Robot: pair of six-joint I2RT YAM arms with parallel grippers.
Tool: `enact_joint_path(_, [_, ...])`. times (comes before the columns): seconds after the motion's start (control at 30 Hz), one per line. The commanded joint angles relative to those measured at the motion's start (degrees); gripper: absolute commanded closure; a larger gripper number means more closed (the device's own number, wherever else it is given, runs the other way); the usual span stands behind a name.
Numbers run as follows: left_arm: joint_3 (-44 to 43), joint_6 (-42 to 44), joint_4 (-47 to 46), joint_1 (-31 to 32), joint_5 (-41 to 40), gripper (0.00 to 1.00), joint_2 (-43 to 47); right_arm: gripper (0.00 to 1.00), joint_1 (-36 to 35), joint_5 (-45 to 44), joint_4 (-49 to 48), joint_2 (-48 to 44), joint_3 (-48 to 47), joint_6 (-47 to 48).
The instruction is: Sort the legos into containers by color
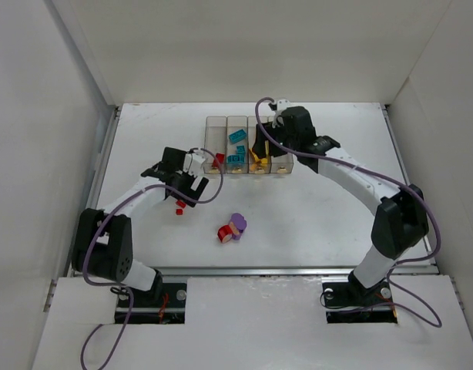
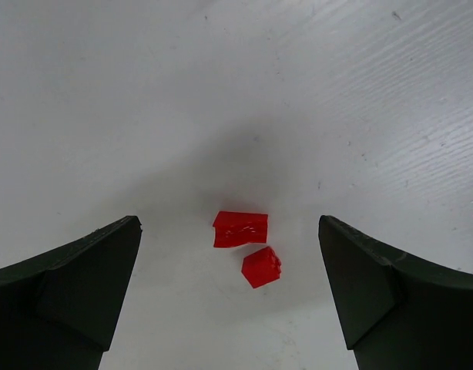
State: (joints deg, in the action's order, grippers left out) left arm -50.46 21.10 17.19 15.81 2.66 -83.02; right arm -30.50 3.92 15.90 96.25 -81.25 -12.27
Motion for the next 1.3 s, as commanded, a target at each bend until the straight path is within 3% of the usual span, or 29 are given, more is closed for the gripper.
enact_joint_path(0.0, [0.26,0.33,-3.82,-1.14,2.69,0.00,2.51,0.23,-1.40,1.09,-1.22,-2.37,0.83,-0.74])
enact_joint_path(0.13, [3.42,24.09,-3.32,-1.84,13.92,0.05,8.99,0.23,-1.93,0.56,-1.22,-3.60,2.59,-0.74])
enact_joint_path(0.17, [4.04,40.43,-1.13,-2.36,16.91,0.05,10.59,0.23,-1.93,0.56,-1.22,-3.61,3.29,-0.74])
enact_joint_path(0.2, [4.75,49.38,4.11,-3.06,20.95,0.05,11.99,0.23,-1.93,0.56,-1.22,-4.13,3.29,-0.74])
enact_joint_path(0.3, [5.28,71.88,12.38,-3.60,22.66,0.07,12.81,0.23,-1.93,0.56,-1.22,-5.19,4.69,-0.74])
enact_joint_path(0.4, [-2.69,78.81,20.22,-3.60,24.15,0.13,4.30,0.23,-2.46,0.56,-1.75,-5.90,6.01,-0.74])
enact_joint_path(0.43, [-7.85,83.53,27.47,-3.60,23.45,0.15,-1.56,0.23,-2.46,0.56,-1.75,-6.68,6.89,-0.74])
enact_joint_path(0.53, [-13.25,89.36,36.83,-4.21,21.17,0.16,-8.19,0.23,-2.98,0.04,-1.75,-8.96,7.69,-0.04])
enact_joint_path(0.73, [-14.05,101.83,36.86,-6.67,15.45,0.16,-11.19,0.23,-2.98,-1.29,-2.28,-10.20,10.50,1.02])
enact_joint_path(0.93, [-15.37,103.79,38.27,-8.51,13.61,0.24,-12.43,0.23,-2.98,-0.15,-3.42,-9.67,11.03,1.02])
enact_joint_path(1.27, [-8.00,106.34,26.50,-8.52,15.97,0.33,-11.72,0.23,-2.98,0.38,-3.95,-6.95,9.18,1.02])
